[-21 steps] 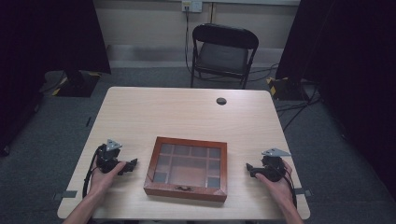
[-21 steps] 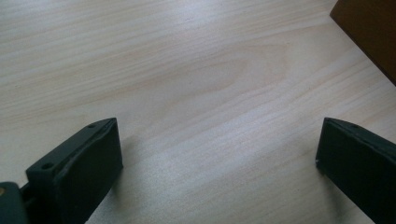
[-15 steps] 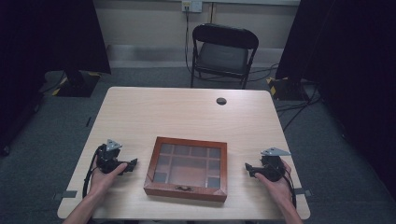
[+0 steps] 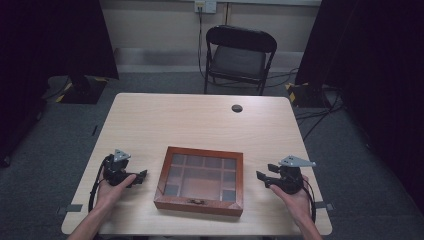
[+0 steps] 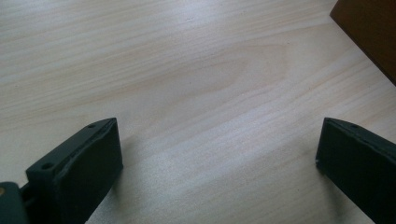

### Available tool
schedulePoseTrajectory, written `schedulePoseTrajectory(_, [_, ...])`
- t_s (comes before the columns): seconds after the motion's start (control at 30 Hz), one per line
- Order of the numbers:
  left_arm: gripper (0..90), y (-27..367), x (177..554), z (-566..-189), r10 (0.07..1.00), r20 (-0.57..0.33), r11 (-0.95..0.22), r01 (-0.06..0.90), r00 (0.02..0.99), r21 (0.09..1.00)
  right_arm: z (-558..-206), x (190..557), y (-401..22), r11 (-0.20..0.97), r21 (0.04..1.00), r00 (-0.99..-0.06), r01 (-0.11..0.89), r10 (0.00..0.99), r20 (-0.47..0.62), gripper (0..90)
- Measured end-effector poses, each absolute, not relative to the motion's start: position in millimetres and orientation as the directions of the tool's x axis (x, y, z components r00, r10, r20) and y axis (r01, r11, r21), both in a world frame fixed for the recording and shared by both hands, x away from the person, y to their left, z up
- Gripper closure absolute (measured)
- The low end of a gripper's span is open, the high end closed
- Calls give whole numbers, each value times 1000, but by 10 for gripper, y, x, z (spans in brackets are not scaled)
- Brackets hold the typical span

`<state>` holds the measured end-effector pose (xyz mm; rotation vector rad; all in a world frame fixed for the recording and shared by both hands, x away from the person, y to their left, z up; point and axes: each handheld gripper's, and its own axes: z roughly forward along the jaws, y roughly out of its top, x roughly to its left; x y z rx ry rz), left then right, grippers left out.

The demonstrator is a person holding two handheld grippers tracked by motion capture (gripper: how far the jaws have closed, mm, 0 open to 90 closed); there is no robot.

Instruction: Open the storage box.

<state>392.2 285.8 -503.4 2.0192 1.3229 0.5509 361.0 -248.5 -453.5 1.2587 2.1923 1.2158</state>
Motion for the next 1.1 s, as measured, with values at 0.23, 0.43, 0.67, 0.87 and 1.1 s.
schedulePoseTrajectory(0.23, [0, 2859, 3922, -5033, 916, -4, -278, 641, 402, 716, -4396, 3521, -2282, 271, 825, -651, 496, 745, 146, 494])
schedulePoseTrajectory(0.43, [0, 2861, 3923, -5032, 915, -1, -280, 640, 402, 716, -4309, 3467, -2136, 288, 835, -707, 469, 689, 159, 538])
schedulePoseTrajectory(0.67, [0, 2859, 3922, -5033, 916, -4, -278, 640, 402, 716, -4244, 3422, -1967, 311, 841, -757, 443, 633, 164, 568])
schedulePoseTrajectory(0.87, [0, 2861, 3922, -5032, 915, -1, -281, 640, 403, 715, -4197, 3379, -1808, 335, 842, -794, 422, 585, 165, 601])
schedulePoseTrajectory(1.1, [0, 2860, 3925, -5032, 915, 0, -281, 639, 403, 715, -4171, 3332, -1601, 374, 837, -837, 400, 521, 167, 672])
